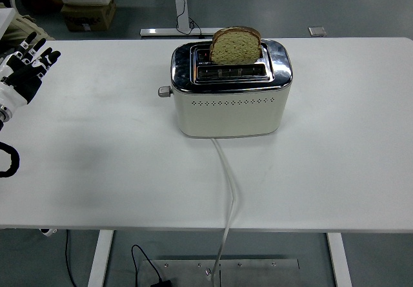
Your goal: Press down toaster
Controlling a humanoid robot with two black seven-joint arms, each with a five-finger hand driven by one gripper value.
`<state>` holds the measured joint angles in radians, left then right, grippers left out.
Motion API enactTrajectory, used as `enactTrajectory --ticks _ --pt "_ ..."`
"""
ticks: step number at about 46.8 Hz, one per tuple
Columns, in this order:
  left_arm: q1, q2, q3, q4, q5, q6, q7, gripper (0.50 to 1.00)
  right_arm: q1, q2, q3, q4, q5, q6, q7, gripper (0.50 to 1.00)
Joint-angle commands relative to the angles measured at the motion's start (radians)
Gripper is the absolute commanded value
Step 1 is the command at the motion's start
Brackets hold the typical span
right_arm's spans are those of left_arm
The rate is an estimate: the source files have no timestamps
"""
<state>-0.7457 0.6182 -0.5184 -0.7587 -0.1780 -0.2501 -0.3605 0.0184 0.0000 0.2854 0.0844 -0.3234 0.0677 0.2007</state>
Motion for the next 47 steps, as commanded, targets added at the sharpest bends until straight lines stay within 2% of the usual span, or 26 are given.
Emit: enactTrajectory --ticks 1,29,47 --pt "0.000 0.000 0.001 -0.001 0.000 0.002 0.000 1.000 0.000 0.000 0.000 0.000 0.000 0.000 -0.001 0.998" --pt "0.002 0.000 0.001 -0.007 0.003 -0.001 0.003 1.000 0.002 0.000 0.000 0.000 0.000 0.000 -0.001 0.998" --pt "-0.040 0.040 0.003 -0.090 0.005 0.025 0.017 1.000 0.002 0.000 0.000 0.000 0.000 0.000 -0.001 0.998"
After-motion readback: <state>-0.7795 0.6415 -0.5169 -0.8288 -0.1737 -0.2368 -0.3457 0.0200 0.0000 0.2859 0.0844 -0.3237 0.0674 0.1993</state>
